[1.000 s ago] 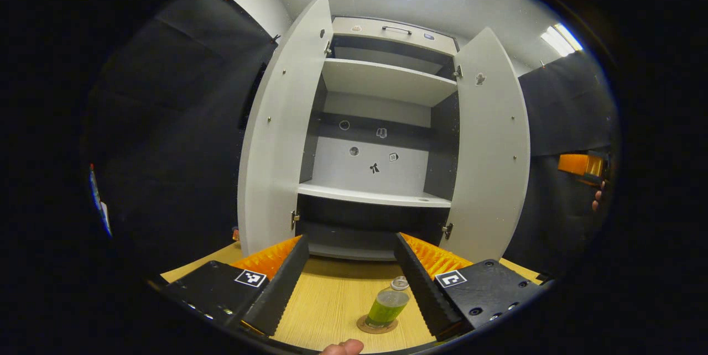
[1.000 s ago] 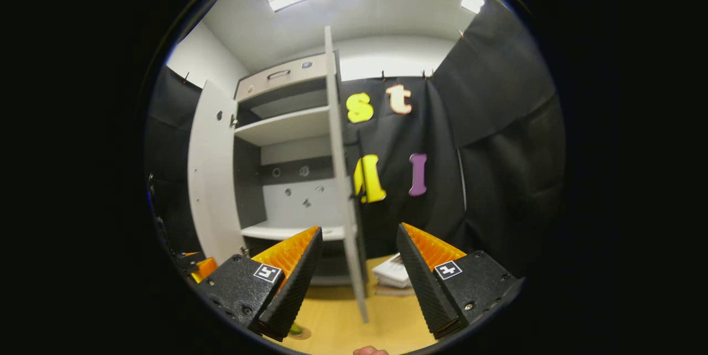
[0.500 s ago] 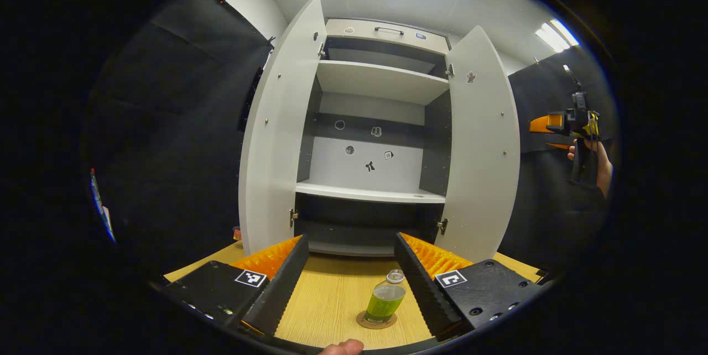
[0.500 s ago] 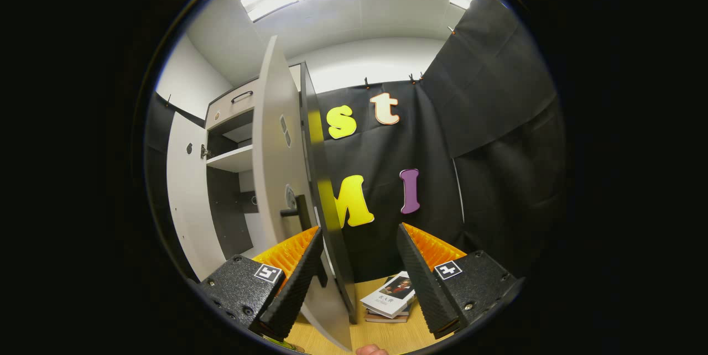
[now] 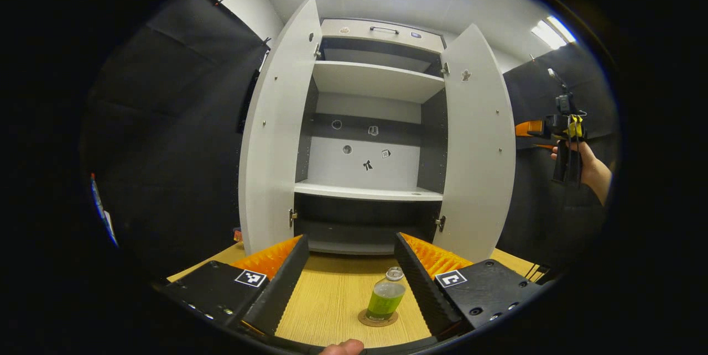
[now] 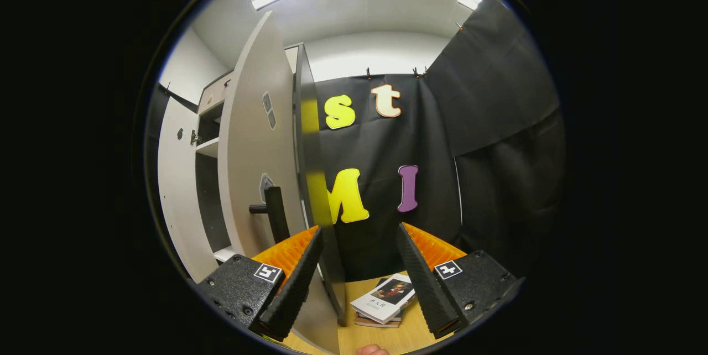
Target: Grasp the bottle in the cabinet with the left hand and place it on the coaster, then close the right door with the right hand and the left door with the left hand.
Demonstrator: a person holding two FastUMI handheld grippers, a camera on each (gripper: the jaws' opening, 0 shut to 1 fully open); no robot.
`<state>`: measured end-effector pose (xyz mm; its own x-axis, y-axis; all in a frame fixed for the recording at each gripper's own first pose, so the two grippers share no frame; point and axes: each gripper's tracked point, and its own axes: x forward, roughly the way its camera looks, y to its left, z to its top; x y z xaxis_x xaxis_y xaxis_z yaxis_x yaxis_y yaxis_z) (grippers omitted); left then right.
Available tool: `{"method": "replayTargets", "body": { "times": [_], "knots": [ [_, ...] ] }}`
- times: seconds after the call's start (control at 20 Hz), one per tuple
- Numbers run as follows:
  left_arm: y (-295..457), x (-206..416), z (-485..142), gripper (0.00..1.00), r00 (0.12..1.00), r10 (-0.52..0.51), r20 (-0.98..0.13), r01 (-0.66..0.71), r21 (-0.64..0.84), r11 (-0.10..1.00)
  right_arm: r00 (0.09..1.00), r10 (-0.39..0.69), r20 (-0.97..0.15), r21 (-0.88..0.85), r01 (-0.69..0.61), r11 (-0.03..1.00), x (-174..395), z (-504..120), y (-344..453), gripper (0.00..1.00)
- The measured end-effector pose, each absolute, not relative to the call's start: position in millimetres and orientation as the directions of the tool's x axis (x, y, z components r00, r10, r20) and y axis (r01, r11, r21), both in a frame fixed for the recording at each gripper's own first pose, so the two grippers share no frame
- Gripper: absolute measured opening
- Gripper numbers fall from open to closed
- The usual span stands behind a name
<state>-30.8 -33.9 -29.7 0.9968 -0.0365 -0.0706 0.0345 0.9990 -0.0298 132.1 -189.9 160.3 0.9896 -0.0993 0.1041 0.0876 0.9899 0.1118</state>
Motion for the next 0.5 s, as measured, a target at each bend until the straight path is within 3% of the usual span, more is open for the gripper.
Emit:
{"method": "replayTargets", "body": {
  "times": [0.5],
  "knots": [
    [-25.2, -29.7, -35.4, 0.95, 0.996, -0.037, -0.076, 0.035, -0.031, 0.999, 0.985, -0.139, 0.1, 0.053, 0.135, 0.989, 133.6, 158.9, -183.1, 0.82]
  ]
}}
